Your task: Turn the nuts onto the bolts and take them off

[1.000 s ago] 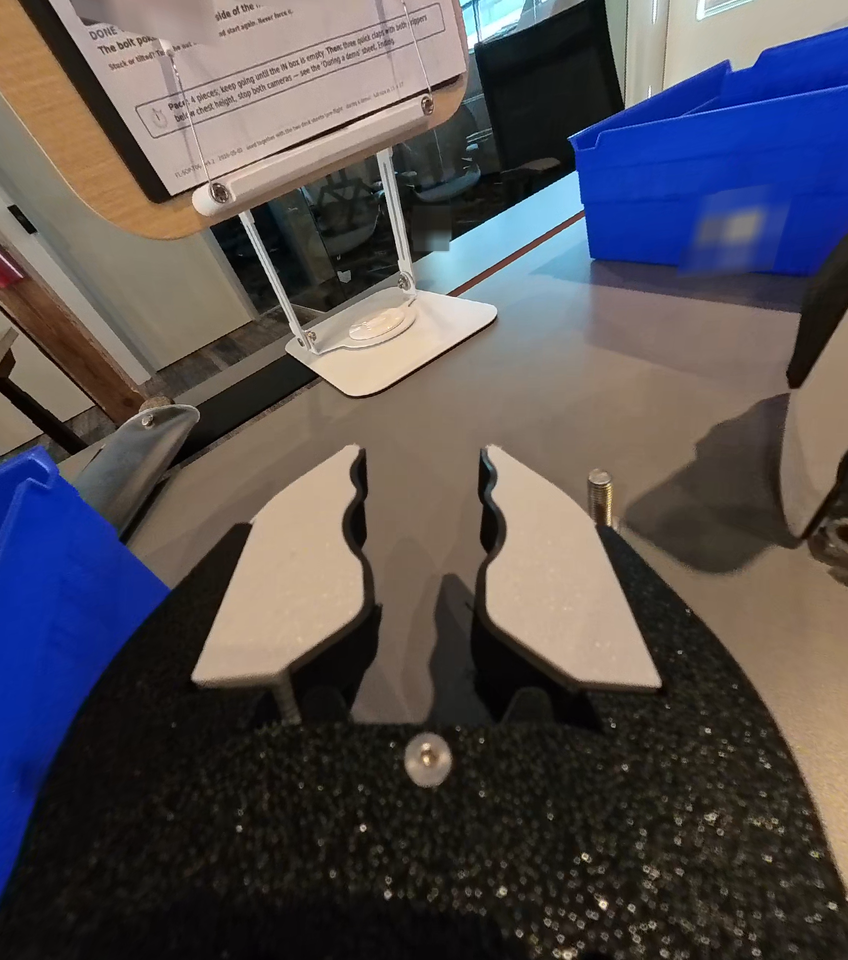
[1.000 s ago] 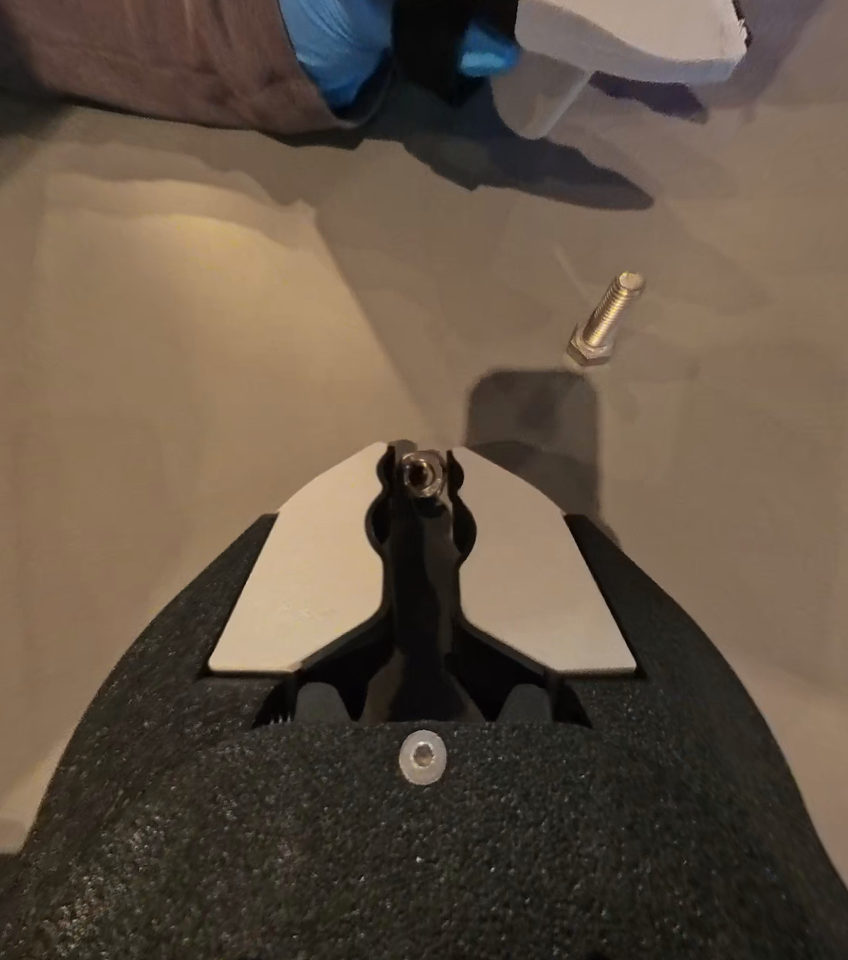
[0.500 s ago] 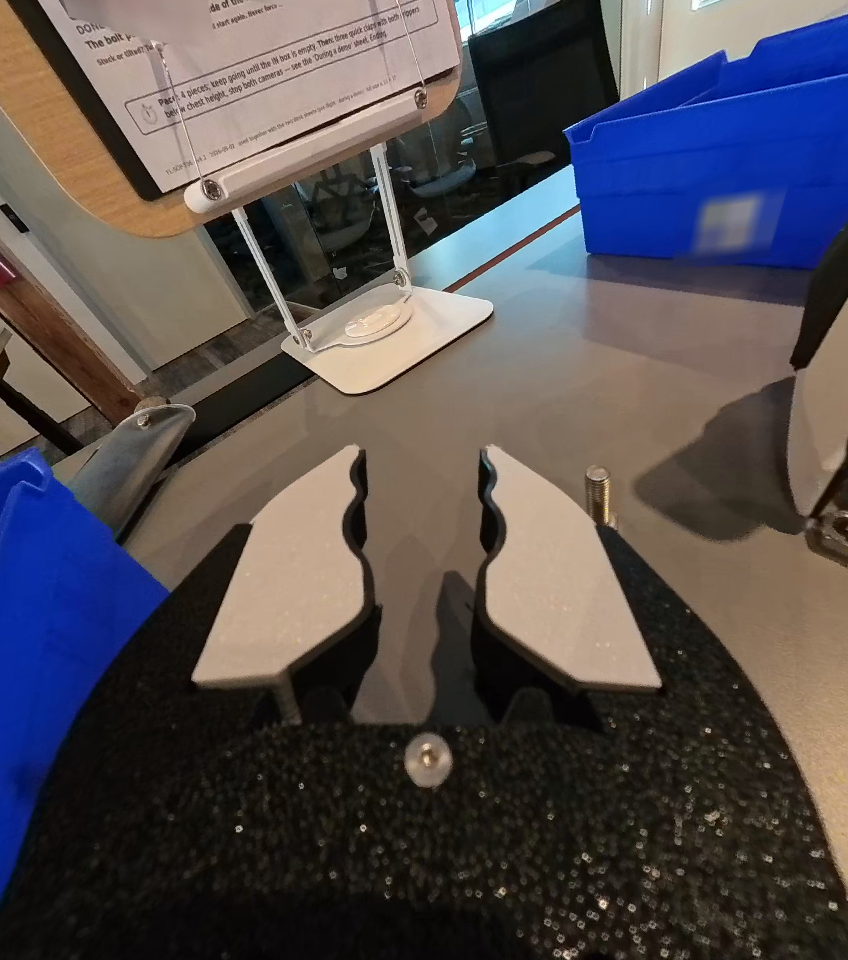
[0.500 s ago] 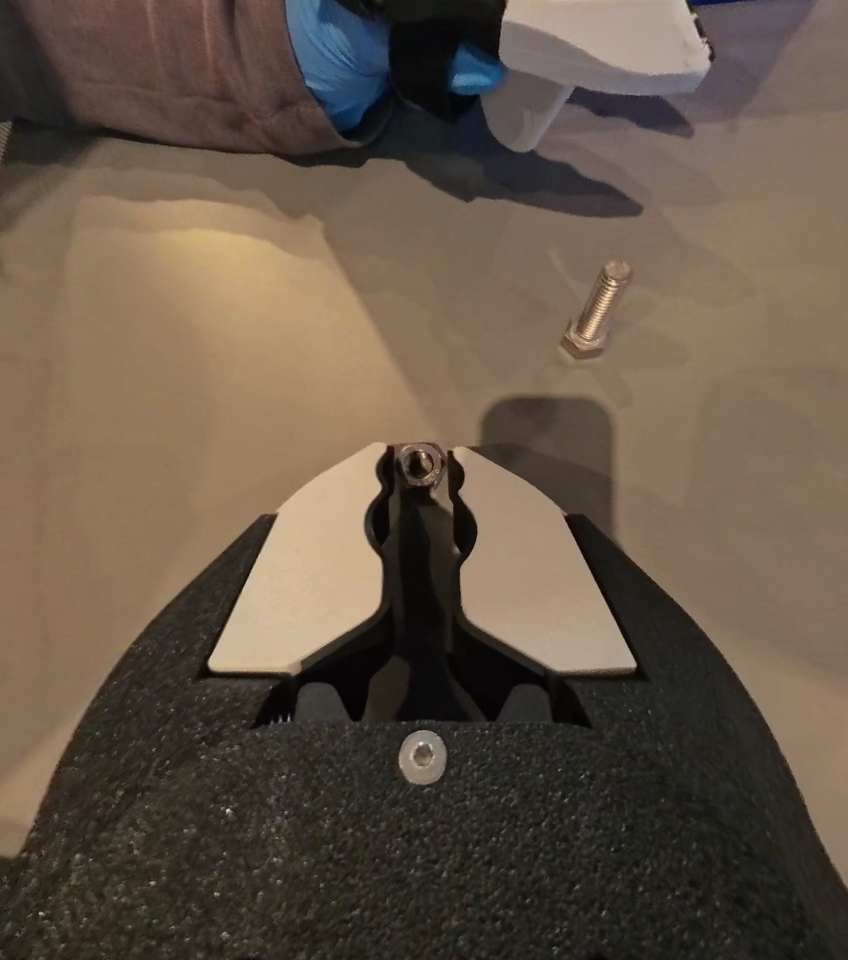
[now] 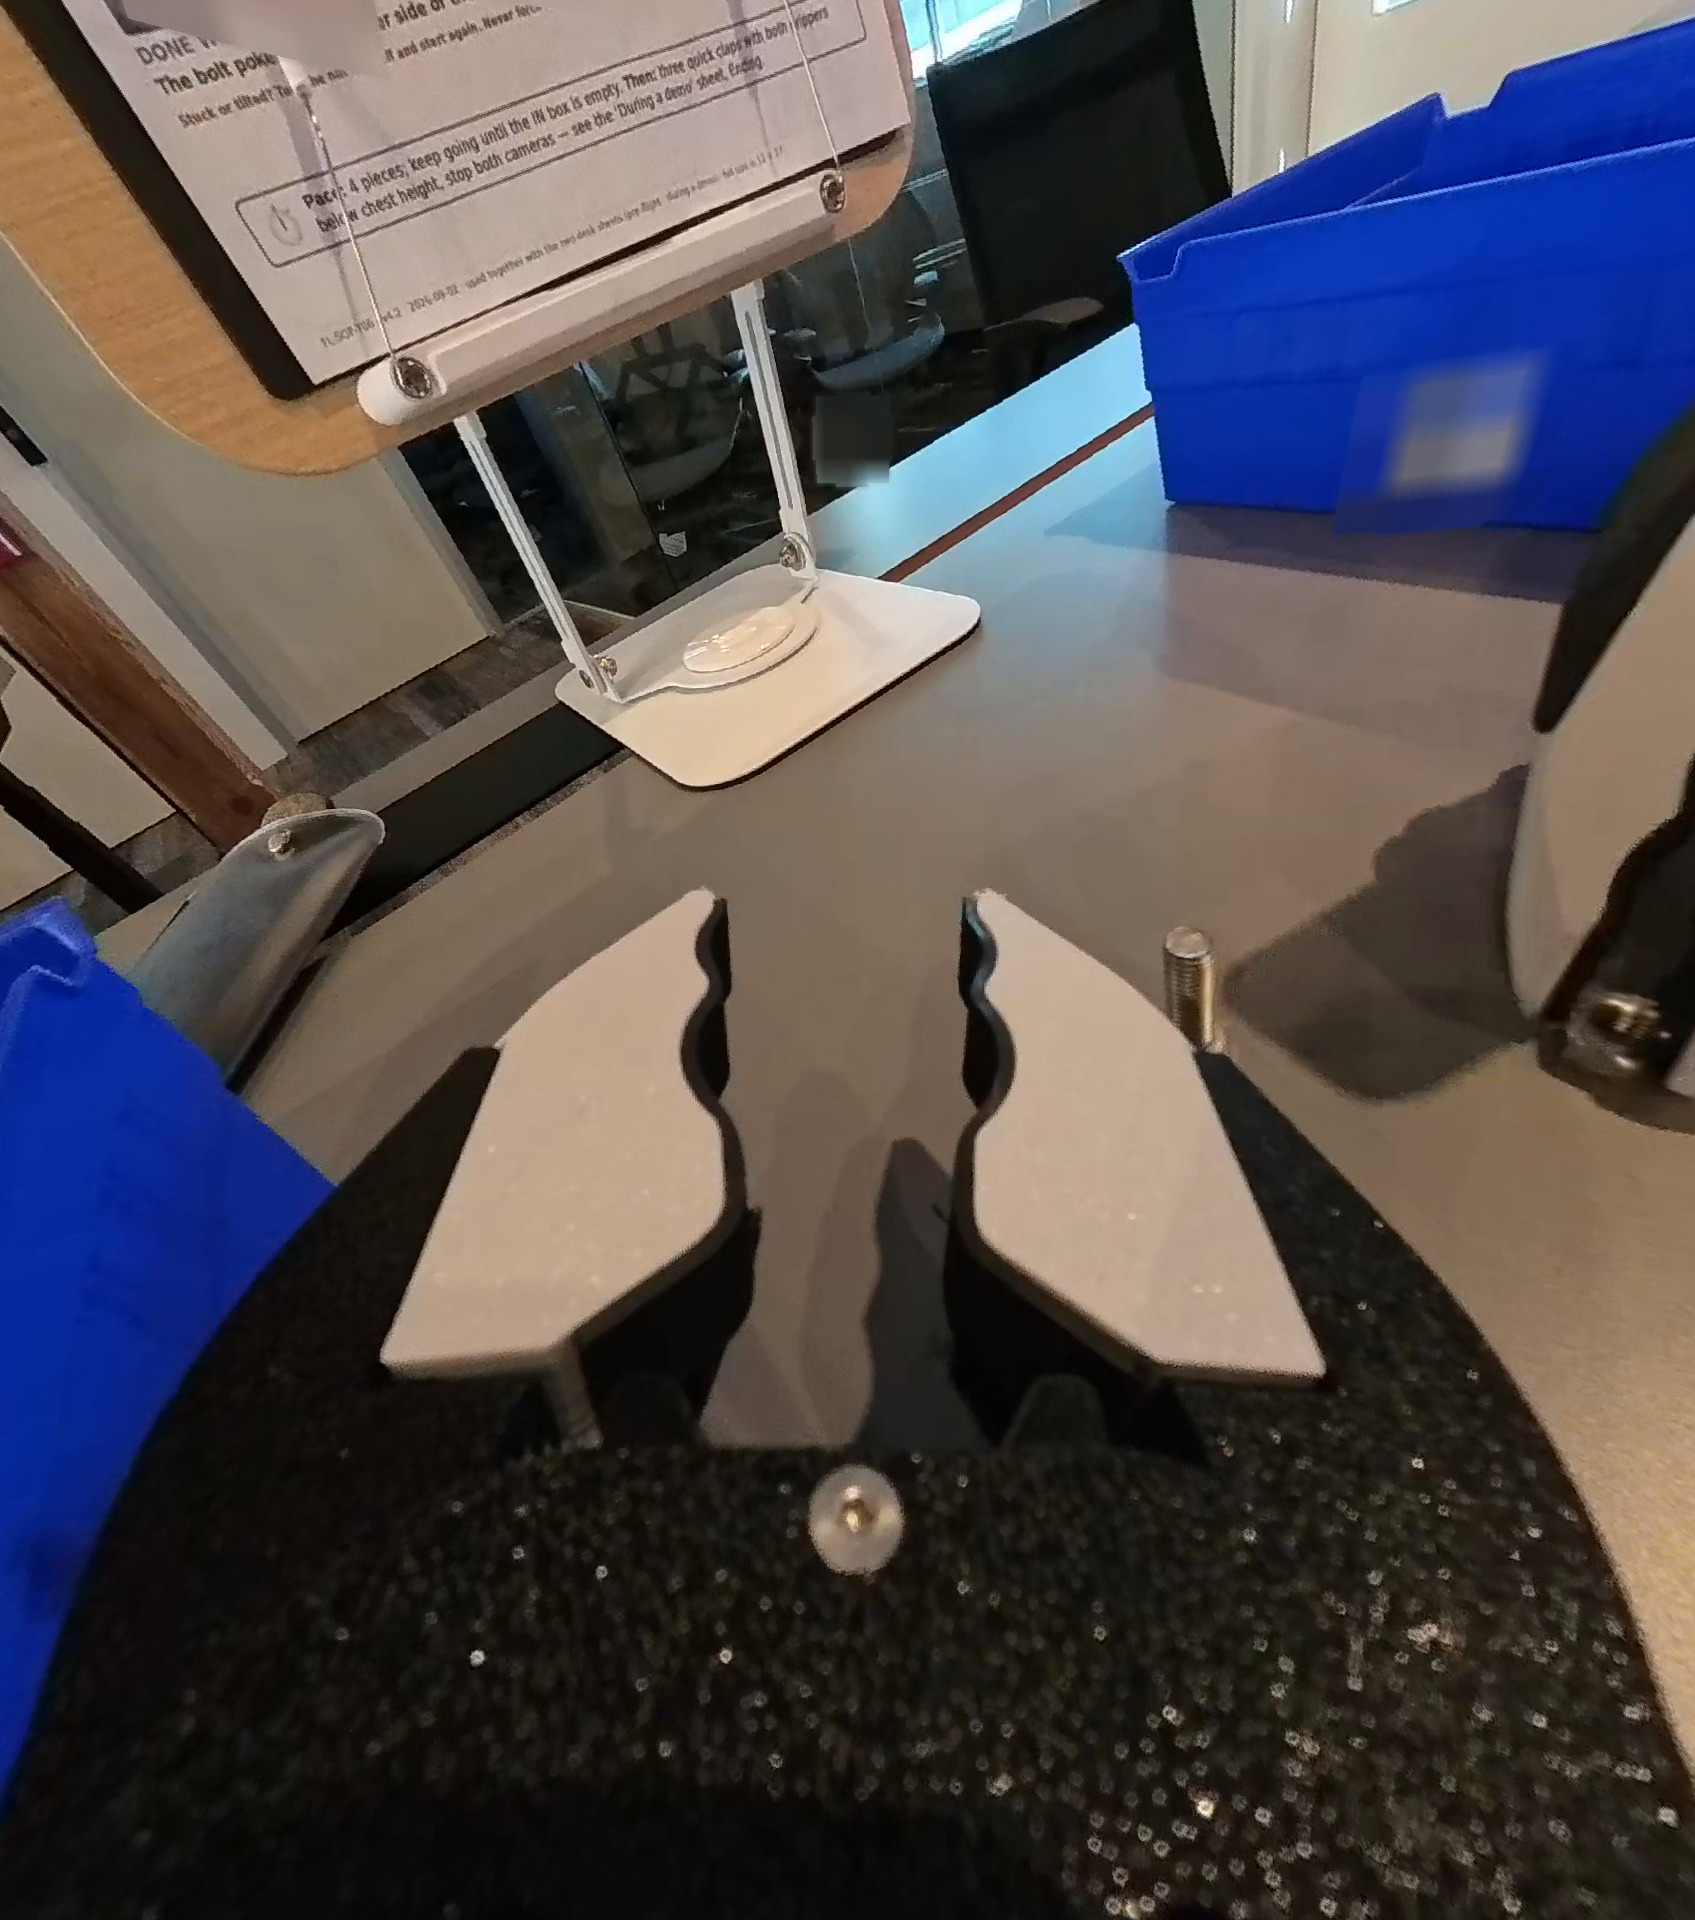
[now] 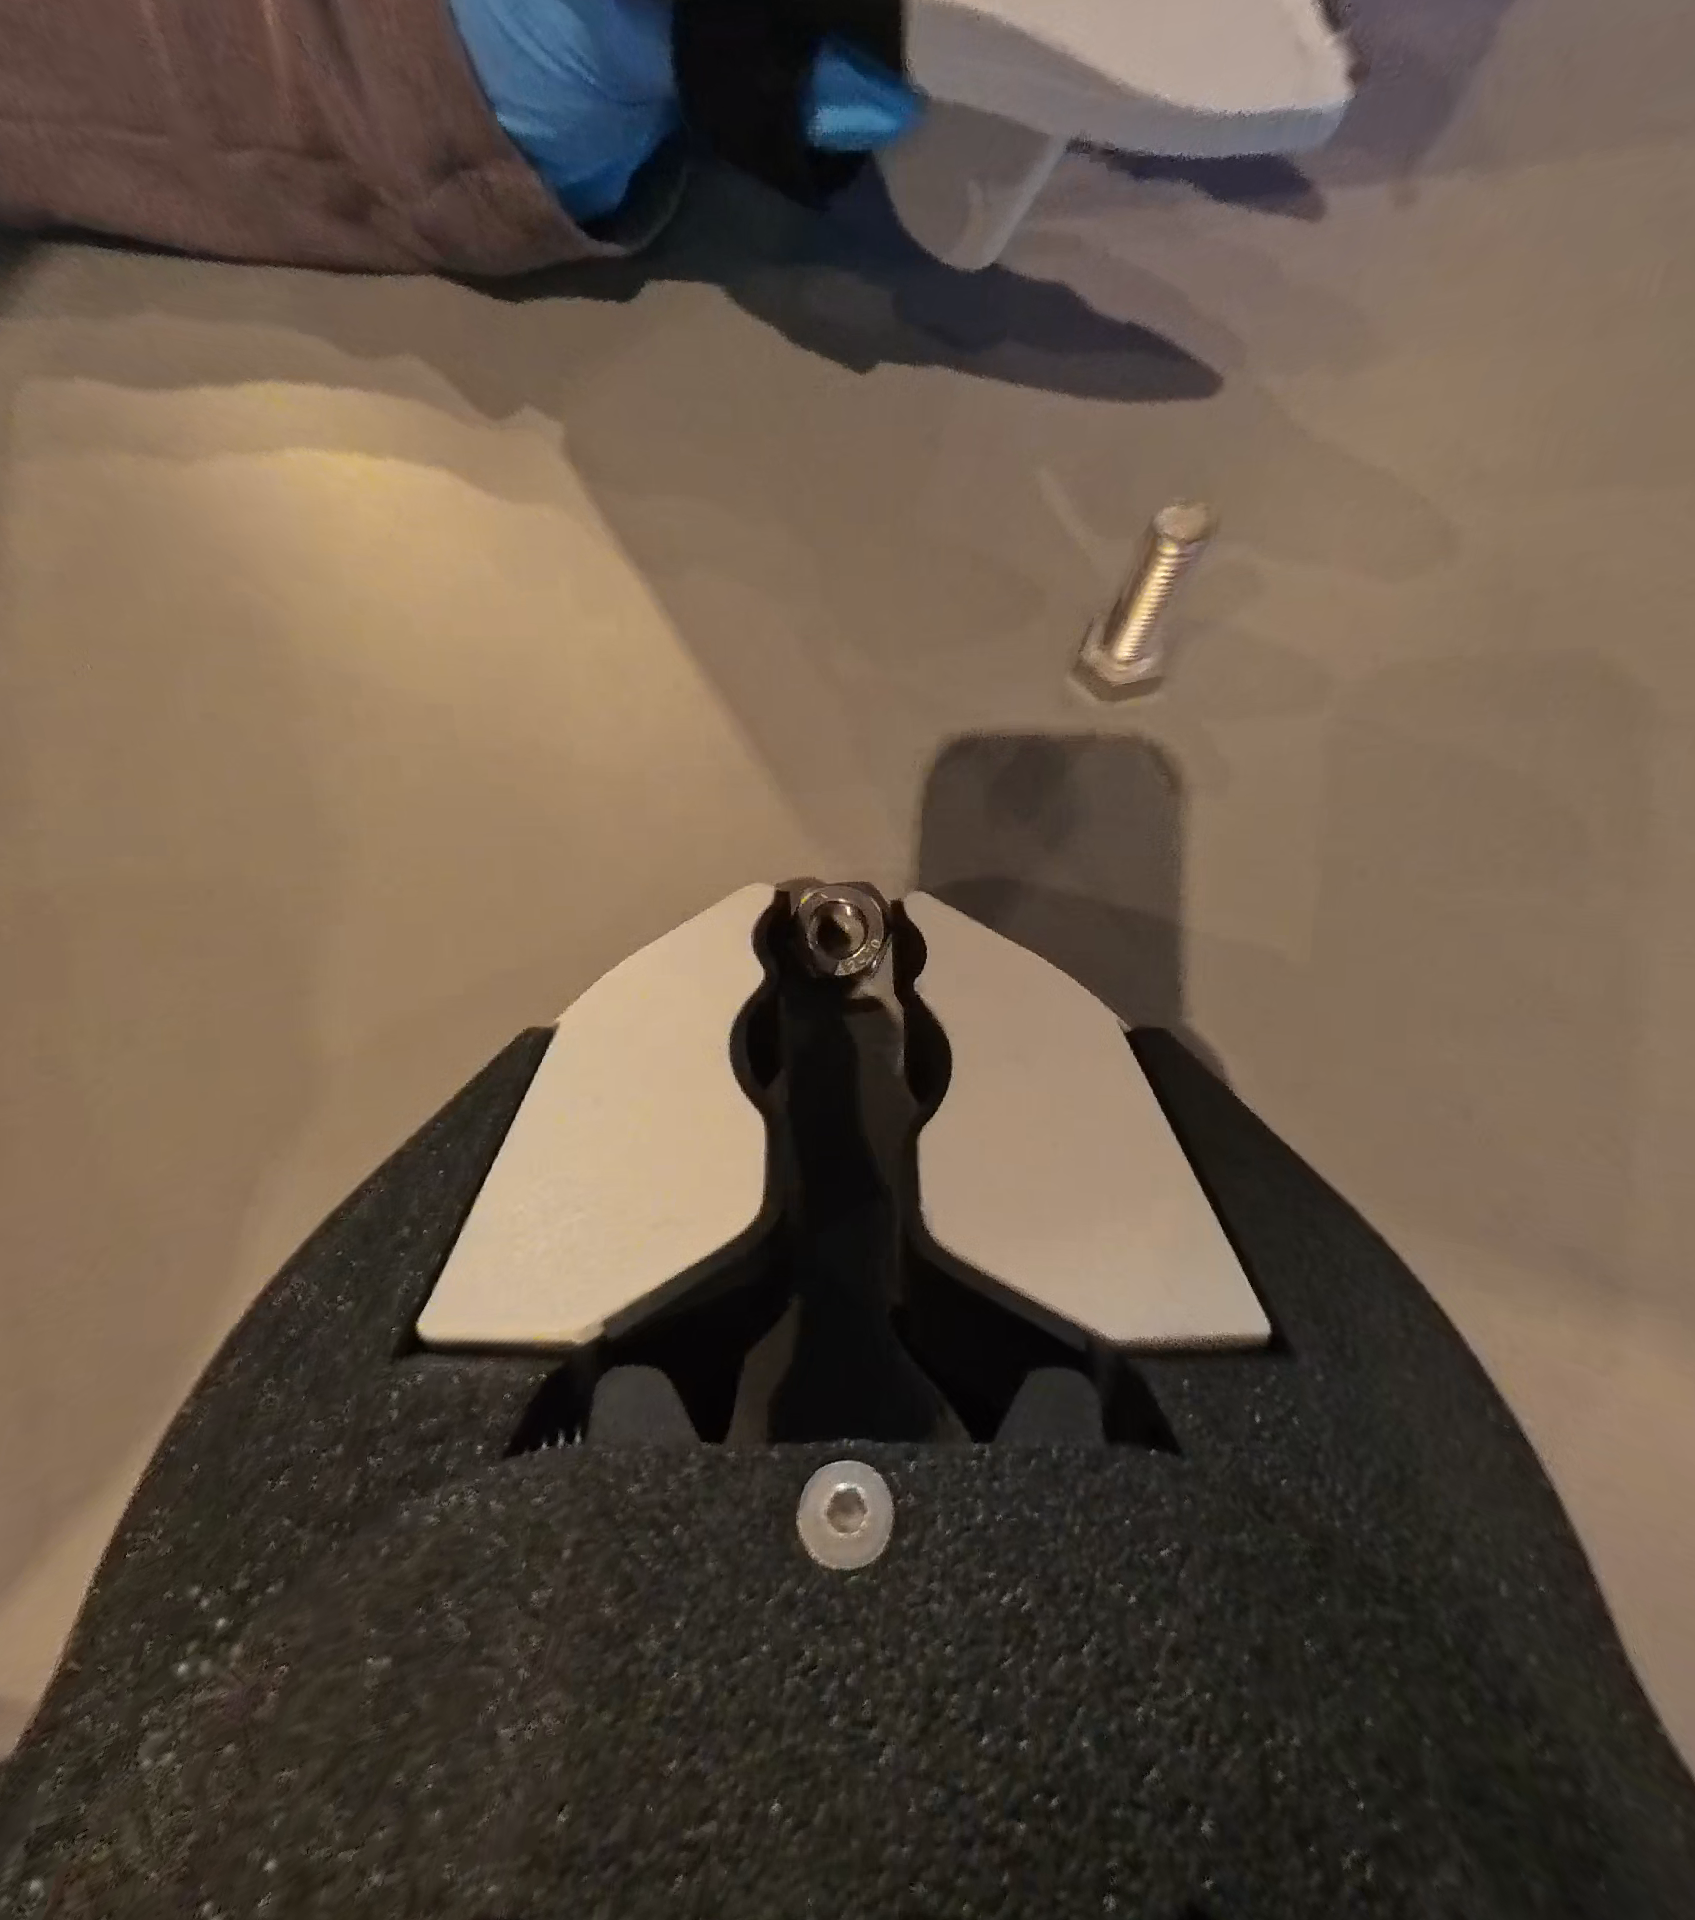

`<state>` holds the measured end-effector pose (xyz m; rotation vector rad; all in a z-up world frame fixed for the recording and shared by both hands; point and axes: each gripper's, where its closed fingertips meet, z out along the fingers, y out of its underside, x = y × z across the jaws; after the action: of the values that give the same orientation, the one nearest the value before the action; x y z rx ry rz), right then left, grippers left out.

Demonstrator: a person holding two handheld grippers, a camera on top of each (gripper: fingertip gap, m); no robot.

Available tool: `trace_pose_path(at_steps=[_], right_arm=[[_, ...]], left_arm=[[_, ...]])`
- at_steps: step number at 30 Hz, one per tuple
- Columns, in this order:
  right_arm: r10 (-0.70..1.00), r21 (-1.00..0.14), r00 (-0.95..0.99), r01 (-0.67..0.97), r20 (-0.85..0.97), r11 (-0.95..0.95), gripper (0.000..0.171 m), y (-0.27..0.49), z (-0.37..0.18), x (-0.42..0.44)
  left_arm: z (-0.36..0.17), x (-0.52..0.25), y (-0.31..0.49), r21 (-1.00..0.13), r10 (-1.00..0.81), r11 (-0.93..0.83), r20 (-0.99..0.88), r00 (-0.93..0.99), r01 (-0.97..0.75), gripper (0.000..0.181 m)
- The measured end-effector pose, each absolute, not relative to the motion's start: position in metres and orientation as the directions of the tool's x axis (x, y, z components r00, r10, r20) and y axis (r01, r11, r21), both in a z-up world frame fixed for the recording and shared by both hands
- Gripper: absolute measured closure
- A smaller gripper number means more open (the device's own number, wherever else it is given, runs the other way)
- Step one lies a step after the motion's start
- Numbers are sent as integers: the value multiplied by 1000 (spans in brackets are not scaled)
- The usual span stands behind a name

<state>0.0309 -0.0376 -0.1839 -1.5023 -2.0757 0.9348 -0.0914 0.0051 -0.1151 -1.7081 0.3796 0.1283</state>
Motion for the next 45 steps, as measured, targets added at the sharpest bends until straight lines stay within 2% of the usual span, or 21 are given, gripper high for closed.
trace_pose_path(at_steps=[6, 11, 18, 31, 33, 36, 45], right_arm=[[988, -829, -153, 547, 38, 117, 153, -15, -153, 0], [994, -841, -86, 530, 72, 107, 153, -3, -140, -12], [990, -836, -139, 539, 38, 108, 153, -7, -137, -23], [969, -757, -248, 631, 10, 169, 153, -7, -142, -37], [966, -745, -258, 643, 7, 177, 153, -7, -145, -37], [965, -729, -261, 658, 13, 188, 153, -5, -149, -37], [962, -705, -274, 683, -6, 190, 153, -3, -150, -36]], left_arm=[[-123, -83, 5, -918, -238, -157, -322, 916, -363, 143], [-154, -56, -2, -865, -455, -327, -209, 866, -381, 141], [-173, -39, -9, -804, -553, -440, -108, 826, -399, 146], [-183, -28, 3, -743, -610, -530, -2, 793, -409, 141], [-184, -27, 3, -734, -619, -532, -2, 785, -421, 144], [-183, -26, 5, -737, -628, -524, -5, 778, -427, 165], [-183, -24, 6, -739, -637, -517, -5, 771, -432, 166]])
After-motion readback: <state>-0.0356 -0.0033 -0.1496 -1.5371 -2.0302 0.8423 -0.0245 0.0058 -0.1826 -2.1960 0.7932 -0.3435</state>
